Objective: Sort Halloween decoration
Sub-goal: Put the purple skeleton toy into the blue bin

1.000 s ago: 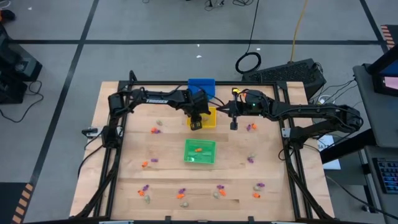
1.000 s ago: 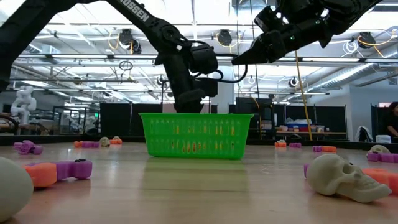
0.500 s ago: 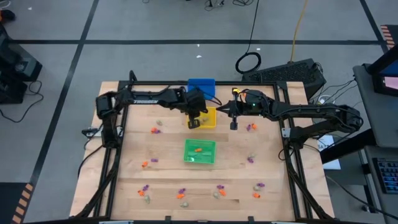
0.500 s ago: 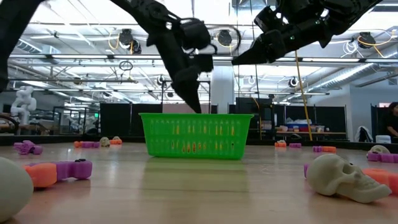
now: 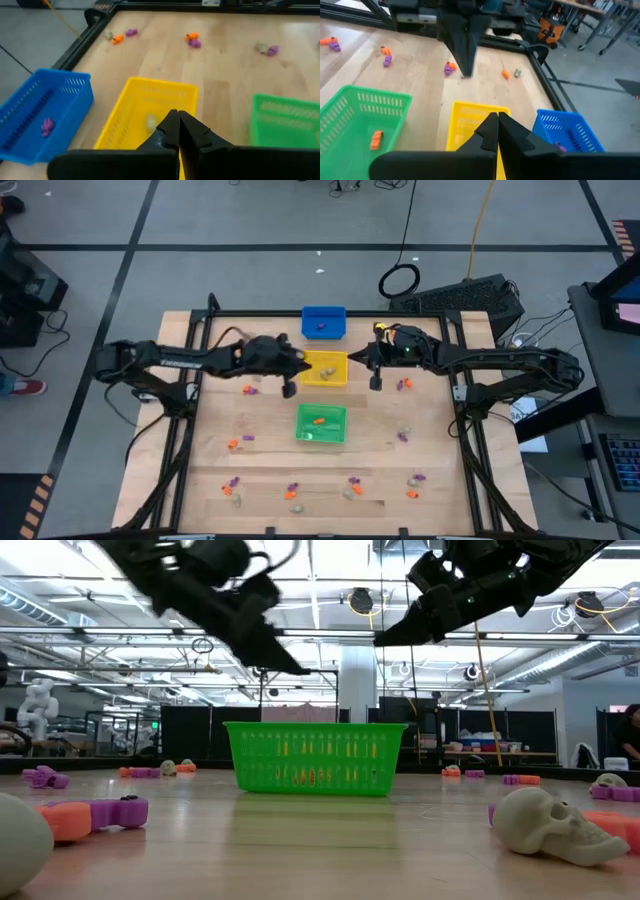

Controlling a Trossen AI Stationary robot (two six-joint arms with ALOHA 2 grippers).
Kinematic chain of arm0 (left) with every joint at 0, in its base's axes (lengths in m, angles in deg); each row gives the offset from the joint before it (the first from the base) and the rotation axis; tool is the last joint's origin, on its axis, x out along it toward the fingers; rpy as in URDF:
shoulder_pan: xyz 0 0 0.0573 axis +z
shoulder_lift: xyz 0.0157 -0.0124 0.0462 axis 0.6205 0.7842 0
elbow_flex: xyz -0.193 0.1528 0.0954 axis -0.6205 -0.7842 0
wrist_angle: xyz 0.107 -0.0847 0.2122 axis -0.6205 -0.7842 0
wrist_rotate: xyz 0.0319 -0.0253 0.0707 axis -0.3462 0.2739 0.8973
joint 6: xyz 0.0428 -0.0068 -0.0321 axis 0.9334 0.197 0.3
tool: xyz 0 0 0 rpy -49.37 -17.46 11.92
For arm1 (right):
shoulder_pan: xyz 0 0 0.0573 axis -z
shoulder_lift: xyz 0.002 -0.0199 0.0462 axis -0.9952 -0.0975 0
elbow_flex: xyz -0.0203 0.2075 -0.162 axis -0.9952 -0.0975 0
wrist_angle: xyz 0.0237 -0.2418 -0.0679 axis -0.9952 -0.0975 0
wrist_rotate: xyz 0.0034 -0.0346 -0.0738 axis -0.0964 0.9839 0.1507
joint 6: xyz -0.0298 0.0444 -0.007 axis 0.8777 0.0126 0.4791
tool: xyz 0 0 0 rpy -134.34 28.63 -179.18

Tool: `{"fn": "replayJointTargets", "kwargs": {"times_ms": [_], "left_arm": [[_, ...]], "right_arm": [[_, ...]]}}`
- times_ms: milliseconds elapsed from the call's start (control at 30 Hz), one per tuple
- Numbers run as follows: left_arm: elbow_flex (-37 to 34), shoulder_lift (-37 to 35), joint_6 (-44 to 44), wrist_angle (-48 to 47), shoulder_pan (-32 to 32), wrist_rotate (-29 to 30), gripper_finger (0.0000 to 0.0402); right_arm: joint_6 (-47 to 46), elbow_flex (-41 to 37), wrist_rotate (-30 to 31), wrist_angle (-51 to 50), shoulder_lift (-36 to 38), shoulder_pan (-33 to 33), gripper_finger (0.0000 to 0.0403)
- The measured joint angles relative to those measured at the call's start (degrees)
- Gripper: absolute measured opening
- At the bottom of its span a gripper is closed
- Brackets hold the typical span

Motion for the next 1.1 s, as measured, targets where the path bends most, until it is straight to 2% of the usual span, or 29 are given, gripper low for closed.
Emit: {"fn": "replayJointTargets", "kwargs": {"times_ms": [100,200,333,533,700,933,1100], "left_arm": [[-6.6,-3.1,0.0,9.3,-0.9,0.0,0.0000],[-11.6,-4.5,0.0,17.0,-1.5,0.1,0.0000],[-16.1,-4.6,0.2,23.6,-1.4,0.1,0.0000],[-18.9,-4.6,0.0,26.4,-1.5,0.2,0.0000],[-19.4,-4.6,0.0,26.4,-1.9,0.1,0.0000],[-19.4,-4.6,0.0,26.3,-2.4,-0.1,0.0000],[-19.4,-4.5,0.3,26.3,-2.4,-0.1,0.0000]], "right_arm": [[-1.2,0.3,5.1,-3.5,0.2,-2.0,0.0000],[-5.2,2.6,10.8,-13.8,0.7,-4.4,0.0000],[-15.3,6.0,16.8,-29.7,0.8,-8.5,0.0000],[-34.1,7.0,16.4,-45.2,0.8,-15.7,0.0008],[-50.5,7.0,14.8,-55.6,0.4,-23.4,0.0047],[-65.0,7.0,10.1,-58.3,-1.4,-36.6,0.0117],[-73.1,7.0,7.0,-58.0,-4.5,-45.8,0.0147]]}}
